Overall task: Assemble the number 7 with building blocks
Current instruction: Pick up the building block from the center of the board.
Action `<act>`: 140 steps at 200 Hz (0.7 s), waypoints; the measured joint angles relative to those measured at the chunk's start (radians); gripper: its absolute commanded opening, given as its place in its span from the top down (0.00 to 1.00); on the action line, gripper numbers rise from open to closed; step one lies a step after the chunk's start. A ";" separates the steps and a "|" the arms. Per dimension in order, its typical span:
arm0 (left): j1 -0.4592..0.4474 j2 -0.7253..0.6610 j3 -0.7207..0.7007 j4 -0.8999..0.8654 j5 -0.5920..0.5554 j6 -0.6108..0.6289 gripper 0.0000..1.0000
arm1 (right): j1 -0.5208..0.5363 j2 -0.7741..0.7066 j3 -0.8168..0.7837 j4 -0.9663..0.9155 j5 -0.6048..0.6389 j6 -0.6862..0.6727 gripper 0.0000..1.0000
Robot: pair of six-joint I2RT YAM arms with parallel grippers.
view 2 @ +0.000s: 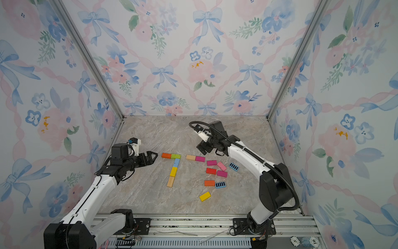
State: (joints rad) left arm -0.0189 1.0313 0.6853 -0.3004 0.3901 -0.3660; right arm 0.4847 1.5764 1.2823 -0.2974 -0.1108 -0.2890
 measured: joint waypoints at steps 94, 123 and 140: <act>0.000 0.000 0.000 0.000 0.003 0.000 0.02 | -0.314 0.048 -0.009 -0.296 -0.203 0.594 0.11; 0.000 0.000 0.000 0.000 0.003 0.000 0.02 | -0.267 0.059 -0.015 -0.410 -0.110 0.574 0.17; 0.000 0.000 0.000 0.000 0.004 0.000 0.02 | -0.217 0.094 -0.015 -0.451 -0.056 0.552 0.19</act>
State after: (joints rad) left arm -0.0193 1.0313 0.6853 -0.3004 0.3939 -0.3660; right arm 0.2672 1.6703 1.2675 -0.7486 -0.1665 0.2626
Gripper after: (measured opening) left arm 0.978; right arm 0.818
